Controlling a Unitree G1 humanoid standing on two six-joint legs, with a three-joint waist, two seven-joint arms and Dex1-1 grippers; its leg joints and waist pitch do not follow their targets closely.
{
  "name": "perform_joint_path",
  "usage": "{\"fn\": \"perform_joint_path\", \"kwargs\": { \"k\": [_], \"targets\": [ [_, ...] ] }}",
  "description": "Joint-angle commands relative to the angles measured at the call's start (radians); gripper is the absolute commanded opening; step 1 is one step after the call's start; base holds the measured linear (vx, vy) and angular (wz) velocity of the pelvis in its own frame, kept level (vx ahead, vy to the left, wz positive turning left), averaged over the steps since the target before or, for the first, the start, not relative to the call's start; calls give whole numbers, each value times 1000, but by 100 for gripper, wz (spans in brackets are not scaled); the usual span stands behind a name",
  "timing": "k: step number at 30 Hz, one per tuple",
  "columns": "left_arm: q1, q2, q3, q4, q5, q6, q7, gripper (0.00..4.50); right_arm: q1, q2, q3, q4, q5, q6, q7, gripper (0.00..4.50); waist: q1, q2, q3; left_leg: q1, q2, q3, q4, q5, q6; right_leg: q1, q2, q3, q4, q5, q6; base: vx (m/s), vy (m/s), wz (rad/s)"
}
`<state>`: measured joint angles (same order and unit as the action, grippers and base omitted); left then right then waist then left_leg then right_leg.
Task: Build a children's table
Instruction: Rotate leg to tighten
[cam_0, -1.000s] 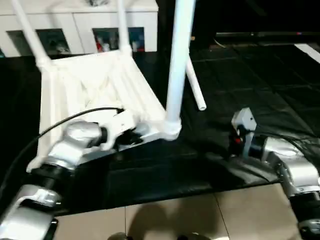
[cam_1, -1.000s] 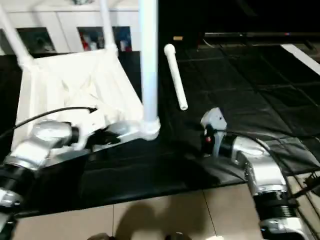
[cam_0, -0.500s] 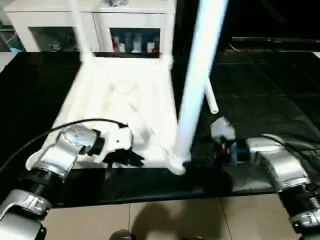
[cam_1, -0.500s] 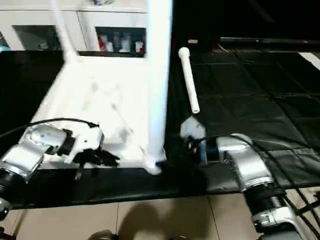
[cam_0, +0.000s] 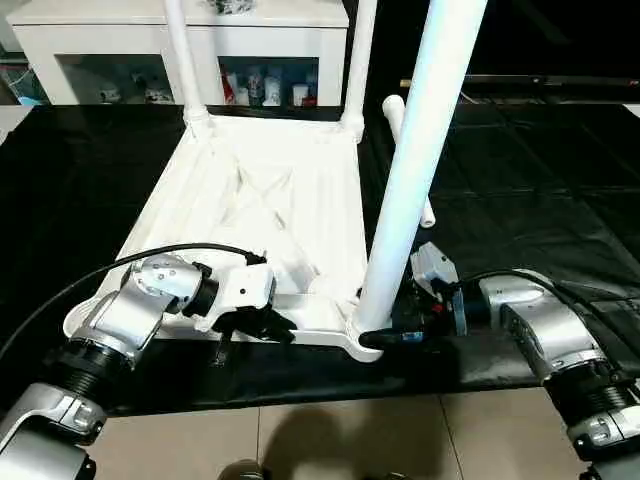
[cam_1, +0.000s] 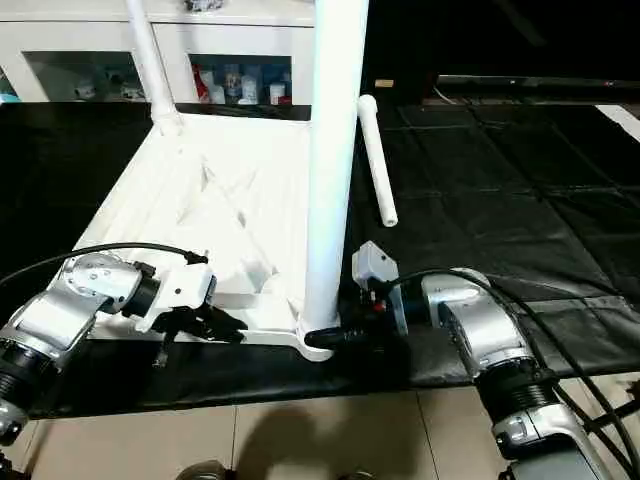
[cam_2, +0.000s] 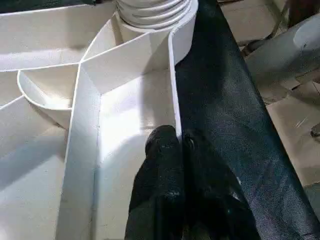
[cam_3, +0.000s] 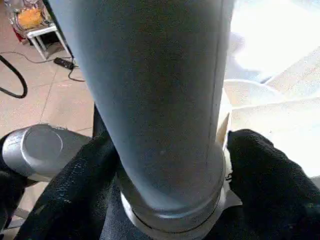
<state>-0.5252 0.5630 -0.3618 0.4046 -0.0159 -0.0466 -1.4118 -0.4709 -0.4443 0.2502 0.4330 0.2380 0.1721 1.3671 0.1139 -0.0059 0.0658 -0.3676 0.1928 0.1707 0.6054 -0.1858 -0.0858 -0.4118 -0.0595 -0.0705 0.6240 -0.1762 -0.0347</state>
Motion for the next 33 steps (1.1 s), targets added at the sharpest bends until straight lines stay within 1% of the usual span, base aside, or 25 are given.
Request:
{"fn": "perform_joint_path", "kwargs": {
  "k": [1, 3, 8, 10, 12, 13, 14, 15, 16, 17, 18, 19, 20, 21, 22, 23, 24, 25, 26, 27, 28, 29, 31, 32, 33],
  "targets": [
    [3, -9, -28, -53, -5, -25, -25, 0, -16, -2, 13, 7, -4, -5, 19, 335, -7, 1, -80, 6, 38, -5, -64, -139, 66, 62, -76, 51, -72, -197, -199, 0, 0, 0],
    [4, -9, -28, -54, -4, -25, -25, 0, -16, 0, 13, 6, -4, -4, 19, 305, -7, 2, -81, 6, 39, -5, -64, -134, 68, 61, -76, 51, -71, -187, -201, 0, 0, 0],
    [5, -9, -27, -54, -3, -24, -25, 0, -13, 5, 9, 1, -2, 2, 22, 282, -6, 2, -80, 6, 38, -5, -64, -136, 68, 62, -76, 51, -72, -194, -199, 0, 0, 0],
    [5, -10, -25, -52, -3, -21, -21, 0, -11, 9, 7, 0, 0, 4, 19, 278, -7, 2, -81, 7, 39, -5, -64, -137, 67, 62, -76, 51, -72, -192, -199, 0, 0, 0],
    [-3, -24, -12, -41, 11, 23, 32, 0, -4, 37, -7, -1, 2, 14, -38, 277, -7, 1, -80, 6, 38, -5, -65, -137, 66, 61, -76, 51, -71, -192, -200, 0, 0, 0],
    [-3, -24, -12, -41, 11, 23, 32, 0, -4, 37, -7, -1, 2, 14, -38, 276, -8, 2, -80, 6, 39, -4, -64, -139, 64, 60, -76, 51, -70, -194, -200, 0, 0, 0],
    [-11, -35, -4, -30, 20, 39, 66, 0, -5, 53, -12, 10, -8, 10, -82, 276, -10, 2, -78, 7, 38, -5, -65, -150, 59, 59, -77, 52, -74, -216, -198, 0, 0, 0],
    [-26, -56, 12, -16, 27, 80, 120, 0, -12, 80, -21, 31, -26, 11, -157, 276, -13, 2, -76, 9, 38, -5, -67, -163, 47, 58, -77, 52, -77, -247, -191, 0, 0, 0],
    [-36, -72, 23, -6, 30, 108, 156, 0, -17, 99, -27, 45, -38, 13, -209, 276, -16, 2, -71, 12, 34, -6, -69, -191, 36, 55, -77, 50, -87, -314, -176, 0, 0, 0],
    [-43, -85, 32, -1, 28, 123, 181, 0, -25, 116, -32, 60, -51, 17, -256, 276, -18, 2, -69, 14, 33, -7, -69, -206, 30, 56, -79, 49, -91, -354, -165, 0, 0, 0],
    [-48, -95, 40, 2, 26, 135, 201, 0, -30, 128, -35, 72, -60, 20, -293, 275, -24, 3, -68, 14, 33, -9, -72, -222, 17, 57, -80, 49, -94, -397, -152, 0, 0, 0],
    [-64, -122, 59, 8, 24, 186, 255, 0, -46, 163, -47, 106, -77, 28, -380, 275, -34, 2, -67, 15, 30, -11, -73, -235, 6, 57, -79, 48, -95, -428, -140, 0, 0, 0],
    [-78, -148, 77, 8, 19, 231, 304, 0, -62, 195, -58, 136, -86, 37, -453, 275, -41, 2, -67, 16, 28, -13, -74, -239, -2, 58, -80, 47, -98, -451, -133, 0, 0, 0],
    [-99, -183, 98, 12, 28, 289, 386, 0, -83, 241, -76, 176, -94, 39, -553, 275, -45, 0, -68, 12, 27, -16, -75, -235, -3, 62, -82, 44, -98, -457, -130, 0, 0, 0],
    [-119, -217, 118, 16, 38, 344, 466, 0, -105, 286, -96, 216, -96, 41, -650, 275, -55, 2, -68, 8, 26, -18, -76, -230, -7, 64, -82, 42, -100, -463, -123, 0, 0, 0],
    [-122, -224, 122, 17, 41, 352, 481, 0, -110, 295, -101, 225, -97, 43, -670, 275, -62, 1, -69, 12, 24, -16, -72, -231, -6, 59, -82, 42, -105, -472, -120, 0, 0, 0],
    [-133, -244, 132, 17, 47, 375, 527, 0, -125, 322, -113, 251, -100, 46, -733, 275, -65, -3, -72, 12, 24, -15, -69, -219, -4, 60, -82, 44, -103, -454, -122, 0, 0, 0],
    [-142, -276, 143, 4, 57, 413, 585, 0, -148, 356, -123, 292, -112, 37, -826, 274, -67, 0, -75, 10, 23, -14, -68, -196, 8, 62, -80, 47, -98, -400, -139, 0, 0, 0],
    [-146, -294, 149, -7, 61, 433, 615, 0, -161, 374, -127, 317, -121, 30, -880, 274, -71, 0, -75, 7, 25, -13, -68, -183, 10, 62, -79, 49, -93, -366, -150, 0, 0, 0],
    [-146, -313, 151, -24, 68, 452, 640, 0, -175, 393, -132, 340, -132, 21, -925, 274, -75, -3, -75, 2, 23, -13, -67, -171, 14, 64, -76, 45, -92, -341, -160, 0, 0, 0],
    [-146, -313, 151, -24, 68, 452, 640, 0, -175, 393, -132, 340, -132, 21, -925, 274, -74, -2, -78, 4, 24, -12, -65, -162, 17, 65, -78, 47, -89, -324, -164, 0, 0, 0],
    [-146, -331, 152, -40, 76, 473, 659, 0, -189, 413, -147, 362, -136, 13, -968, 274, -71, 0, -83, 3, 24, -8, -62, -119, 39, 67, -76, 51, -80, -226, -187, 51, -12, 3],
    [-146, -352, 154, -55, 80, 493, 677, 0, -206, 433, -162, 388, -137, 4, -1007, 274, -69, -1, -87, 1, 24, -7, -60, -87, 53, 70, -75, 51, -72, -155, -203, 53, -12, 3],
    [-149, -371, 153, -66, 82, 506, 695, 0, -223, 449, -170, 410, -140, -11, -1026, 274, -70, 2, -93, -3, 24, -8, -57, -38, 69, 73, -73, 51, -59, -66, -225, 0, 0, 0],
    [-150, -375, 152, -68, 82, 508, 701, 0, -228, 454, -174, 416, -140, -17, -1027, 274, -70, 1, -98, -6, 23, -8, -53, 3, 89, 76, -71, 50, -50, 21, -244, 0, 0, 0]
  ]
}}
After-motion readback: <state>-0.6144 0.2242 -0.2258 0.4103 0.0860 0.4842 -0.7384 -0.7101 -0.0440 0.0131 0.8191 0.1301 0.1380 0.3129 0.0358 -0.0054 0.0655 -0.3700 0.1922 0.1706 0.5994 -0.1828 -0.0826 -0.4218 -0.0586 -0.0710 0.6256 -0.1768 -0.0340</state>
